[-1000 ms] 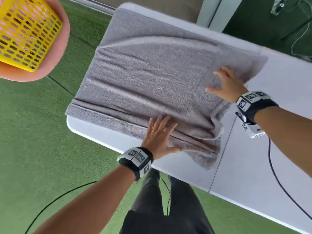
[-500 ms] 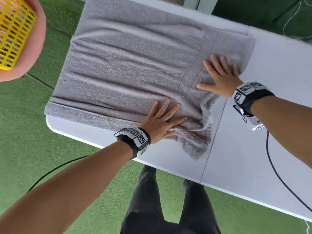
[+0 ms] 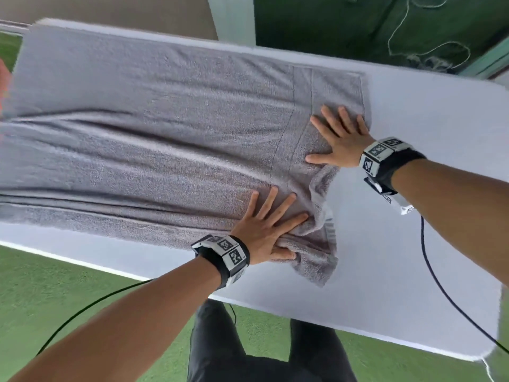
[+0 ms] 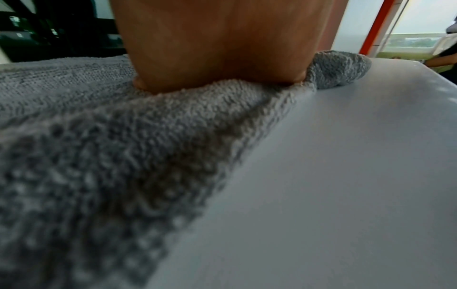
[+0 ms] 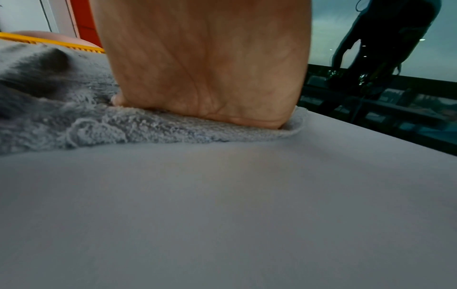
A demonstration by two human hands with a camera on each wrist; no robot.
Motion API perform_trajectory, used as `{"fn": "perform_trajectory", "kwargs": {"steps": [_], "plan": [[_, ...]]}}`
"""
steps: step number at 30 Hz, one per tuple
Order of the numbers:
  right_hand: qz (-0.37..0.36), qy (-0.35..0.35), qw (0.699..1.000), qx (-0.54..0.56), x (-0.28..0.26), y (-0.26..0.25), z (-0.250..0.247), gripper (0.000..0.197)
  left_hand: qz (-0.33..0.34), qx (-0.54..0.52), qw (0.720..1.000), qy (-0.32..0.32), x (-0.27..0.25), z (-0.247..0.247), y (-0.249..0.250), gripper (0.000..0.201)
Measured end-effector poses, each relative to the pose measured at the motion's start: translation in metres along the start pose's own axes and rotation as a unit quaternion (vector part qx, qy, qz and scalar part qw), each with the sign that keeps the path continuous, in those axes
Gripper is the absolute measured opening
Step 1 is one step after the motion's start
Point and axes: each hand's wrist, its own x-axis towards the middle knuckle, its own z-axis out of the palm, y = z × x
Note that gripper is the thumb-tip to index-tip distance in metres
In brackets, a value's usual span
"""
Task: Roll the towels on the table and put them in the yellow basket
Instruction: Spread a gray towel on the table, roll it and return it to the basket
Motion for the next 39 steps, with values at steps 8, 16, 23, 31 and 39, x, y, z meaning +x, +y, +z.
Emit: {"fn": "perform_trajectory", "kwargs": {"steps": [8,16,23,31,39], "plan": [[0.067,0.002,0.997,0.042,-0.089,0.183,0.035,0.107,0.049,-0.020,0.997,-0.047,0.124,-0.021,0.180,0.099],[0.148,0.003,0.983,0.107,-0.140,0.257,0.060,0.119,0.064,-0.029,0.995,-0.076,0.170,-0.032,0.257,0.106],[0.133,0.342,0.887,0.282,-0.213,0.170,0.106,0.031,-0.008,-0.180,0.982,0.048,0.103,-0.056,0.212,0.067],[0.127,0.249,0.910,0.307,-0.297,0.106,0.206,0.022,-0.134,-0.185,0.967,0.114,0.006,-0.022,0.132,0.020],[0.146,0.254,0.911,0.291,-0.302,0.095,0.223,0.025,-0.129,-0.186,0.968,0.105,0.003,-0.020,0.132,0.018]]}}
